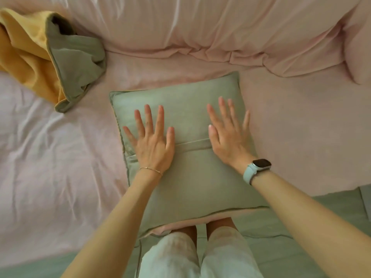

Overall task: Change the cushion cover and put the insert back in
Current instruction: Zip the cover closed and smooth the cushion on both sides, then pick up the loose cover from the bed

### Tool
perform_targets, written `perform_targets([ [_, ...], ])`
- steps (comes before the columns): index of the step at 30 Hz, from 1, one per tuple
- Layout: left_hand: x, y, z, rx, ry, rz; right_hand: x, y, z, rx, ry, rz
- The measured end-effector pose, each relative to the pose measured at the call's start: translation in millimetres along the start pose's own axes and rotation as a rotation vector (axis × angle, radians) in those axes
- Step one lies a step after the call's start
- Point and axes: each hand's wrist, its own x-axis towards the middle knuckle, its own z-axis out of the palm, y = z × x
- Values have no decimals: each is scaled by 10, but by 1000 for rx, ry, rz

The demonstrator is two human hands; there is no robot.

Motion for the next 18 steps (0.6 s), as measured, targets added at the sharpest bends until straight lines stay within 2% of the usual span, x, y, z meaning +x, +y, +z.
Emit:
perform_targets([
  [2, 265, 116, 76, 64, -52, 29, 254, -176, 95, -59, -81, -104],
  [4, 376, 15, 182, 129, -110, 42, 371, -159, 239, -128, -165, -98],
  [7, 310, -335, 223, 120, -121, -31, 347, -6, 369, -106, -180, -82],
  [9, 236, -591, 156, 29, -150, -122, 339, 1, 361, -81, -178, -77],
  [10, 208, -699, 106, -62, -178, -191, 337, 14, 346, -67, -173, -24],
  [12, 158, -861, 17, -230, -189, -331, 331, 70, 275, 36, -142, 197],
  [13, 115, -878, -2, -233, -154, -364, 311, 118, 226, 93, -98, 289],
  [14, 57, -850, -6, -188, -84, -347, 266, 144, 168, 111, -26, 314],
  [15, 1, -780, -7, -141, 24, -270, 210, 126, 110, 103, 78, 247],
  [17, -84, -534, -15, -114, 248, 27, 95, -9, 36, 85, 283, -42],
  [18, -116, -407, 15, -127, 325, 195, 22, -111, 32, 77, 329, -195],
])
